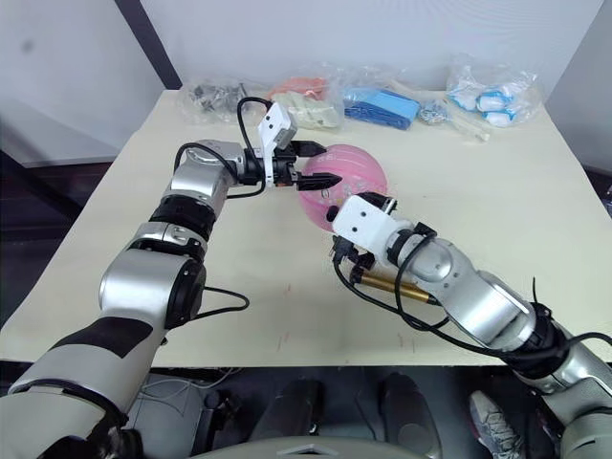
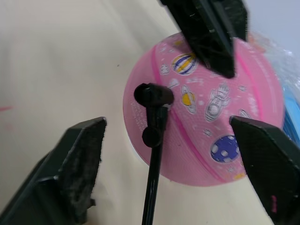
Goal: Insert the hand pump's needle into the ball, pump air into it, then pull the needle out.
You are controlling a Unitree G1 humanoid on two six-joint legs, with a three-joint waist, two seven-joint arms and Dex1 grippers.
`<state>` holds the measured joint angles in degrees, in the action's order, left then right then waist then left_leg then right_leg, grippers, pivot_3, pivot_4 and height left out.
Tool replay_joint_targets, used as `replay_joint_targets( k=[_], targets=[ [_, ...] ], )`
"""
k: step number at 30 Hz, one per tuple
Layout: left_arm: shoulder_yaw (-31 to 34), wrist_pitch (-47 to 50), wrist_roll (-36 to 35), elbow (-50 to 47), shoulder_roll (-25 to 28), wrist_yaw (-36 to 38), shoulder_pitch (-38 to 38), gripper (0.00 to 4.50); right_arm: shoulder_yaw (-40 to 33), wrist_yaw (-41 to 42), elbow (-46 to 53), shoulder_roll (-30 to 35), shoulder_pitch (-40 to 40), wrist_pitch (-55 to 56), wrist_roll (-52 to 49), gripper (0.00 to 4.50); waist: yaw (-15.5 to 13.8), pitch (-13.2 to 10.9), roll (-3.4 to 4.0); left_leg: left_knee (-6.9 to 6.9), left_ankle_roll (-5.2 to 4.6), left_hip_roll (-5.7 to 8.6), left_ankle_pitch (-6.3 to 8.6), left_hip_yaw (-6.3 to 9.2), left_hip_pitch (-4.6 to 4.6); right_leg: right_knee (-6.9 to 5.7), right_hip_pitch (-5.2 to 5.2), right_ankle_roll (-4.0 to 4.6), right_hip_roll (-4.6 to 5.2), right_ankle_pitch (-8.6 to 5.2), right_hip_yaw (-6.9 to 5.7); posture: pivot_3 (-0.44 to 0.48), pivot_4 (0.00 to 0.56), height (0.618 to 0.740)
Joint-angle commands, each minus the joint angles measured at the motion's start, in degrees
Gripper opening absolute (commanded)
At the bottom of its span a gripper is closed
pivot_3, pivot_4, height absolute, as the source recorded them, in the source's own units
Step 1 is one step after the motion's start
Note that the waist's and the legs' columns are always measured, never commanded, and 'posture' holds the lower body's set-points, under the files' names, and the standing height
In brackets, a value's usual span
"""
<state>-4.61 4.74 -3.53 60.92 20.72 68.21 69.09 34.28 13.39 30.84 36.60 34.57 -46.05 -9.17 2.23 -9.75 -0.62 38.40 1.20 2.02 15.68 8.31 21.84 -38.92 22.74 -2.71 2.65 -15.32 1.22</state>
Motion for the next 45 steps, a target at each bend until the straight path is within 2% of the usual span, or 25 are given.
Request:
replay_joint_targets(
  k=[1,19,32,33,34,45],
  targets=[
    [-2.3,2.2,2.8,1.7,-1.1,-0.8,-1.2,4.50,1.4,1.9,-1.9,-1.6,2.2,3.0,6.3,2.66,0.1,0.0,0.00,0.00,0.00,0.00,0.00,-0.01,-0.01,-0.02,0.00,0.00,0.00,0.00,0.01,0.000,0.150,0.740],
    [-2.0,3.3,2.9,1.0,-1.8,-1.7,-1.2,4.50,2.9,10.6,-7.9,-8.3,2.9,7.8,23.9,2.66,-0.1,0.0,0.00,0.01,0.03,0.05,-0.02,0.06,-0.02,-0.06,-0.01,-0.03,0.01,0.03,-0.01,0.000,0.150,0.740],
    [-2.0,3.4,2.9,0.7,-1.7,-1.9,-1.3,4.50,2.0,13.3,-9.5,-11.7,0.5,9.5,30.0,2.66,-0.1,0.0,0.00,0.01,0.11,0.07,-0.06,0.08,-0.02,-0.06,-0.01,-0.04,0.02,0.03,-0.01,0.000,0.150,0.740],
    [-2.0,3.4,2.9,0.7,-1.7,-1.9,-1.3,4.50,1.8,13.5,-9.7,-12.0,0.4,9.5,30.2,2.01,-0.1,0.0,0.00,0.01,0.11,0.07,-0.06,0.07,-0.02,-0.06,-0.01,-0.04,0.02,0.03,-0.01,0.000,0.150,0.740],
    [-2.0,3.4,2.9,0.7,-1.7,-1.9,-1.3,4.50,1.8,13.6,-9.9,-12.2,0.3,9.6,30.5,1.86,-0.1,0.0,0.00,0.01,0.11,0.07,-0.06,0.08,-0.02,-0.06,-0.01,-0.04,0.02,0.04,-0.01,0.000,0.150,0.740],
    [-2.0,3.6,3.1,0.4,-1.8,-1.9,-1.4,4.50,1.1,14.0,-11.6,-13.5,-0.6,10.9,34.5,1.86,-0.1,0.0,0.00,0.01,0.12,0.07,-0.07,0.09,-0.03,-0.07,-0.01,-0.04,0.02,0.04,-0.01,0.000,0.150,0.740]
  ],
)
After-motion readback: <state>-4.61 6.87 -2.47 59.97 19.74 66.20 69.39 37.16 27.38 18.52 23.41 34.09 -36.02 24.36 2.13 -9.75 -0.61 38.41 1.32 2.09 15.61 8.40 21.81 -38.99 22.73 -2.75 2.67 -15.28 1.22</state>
